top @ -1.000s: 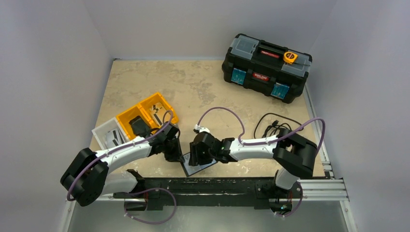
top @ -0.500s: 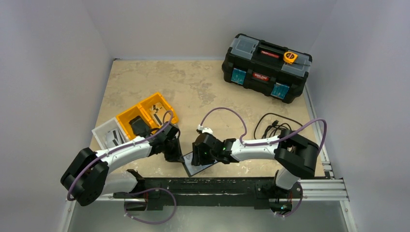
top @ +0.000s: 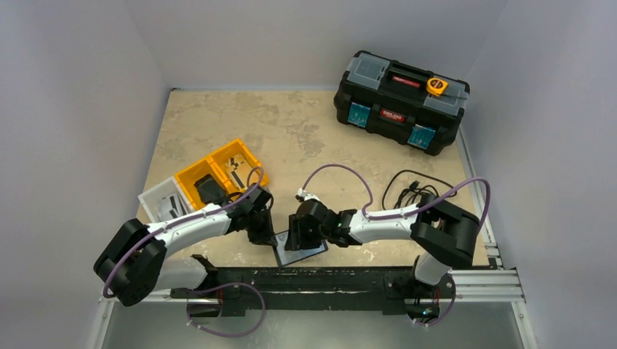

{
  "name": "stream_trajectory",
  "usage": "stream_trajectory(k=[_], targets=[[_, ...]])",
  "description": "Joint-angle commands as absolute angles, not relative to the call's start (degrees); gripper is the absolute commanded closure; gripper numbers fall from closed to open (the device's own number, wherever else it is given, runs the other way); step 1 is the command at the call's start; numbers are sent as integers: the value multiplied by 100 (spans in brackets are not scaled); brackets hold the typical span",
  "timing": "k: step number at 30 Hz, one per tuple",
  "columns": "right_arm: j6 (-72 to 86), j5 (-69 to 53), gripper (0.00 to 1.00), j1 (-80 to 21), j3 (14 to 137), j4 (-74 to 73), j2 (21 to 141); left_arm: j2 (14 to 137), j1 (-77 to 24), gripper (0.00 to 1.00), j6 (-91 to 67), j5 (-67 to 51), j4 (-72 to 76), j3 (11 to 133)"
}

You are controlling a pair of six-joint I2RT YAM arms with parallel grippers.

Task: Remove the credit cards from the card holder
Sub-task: Remove the credit card from the card holder.

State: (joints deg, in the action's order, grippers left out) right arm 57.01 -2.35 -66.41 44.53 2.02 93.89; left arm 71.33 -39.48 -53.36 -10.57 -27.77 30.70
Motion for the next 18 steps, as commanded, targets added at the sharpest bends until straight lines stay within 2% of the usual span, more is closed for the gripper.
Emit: stream_trajectory(k=[1, 8, 18], targets=[[5889, -630, 58, -6680, 4382, 641, 9408, 7333, -4020, 95, -5316, -955, -2743, 3263], [5888, -16, 57, -6662, 4422, -169, 9035, 7523, -4010, 98, -5320, -612, -3005, 3322], [5894, 29, 57, -6653, 4342, -182, 9126, 7559, -4008, 100, -5298, -609, -3013, 3348]])
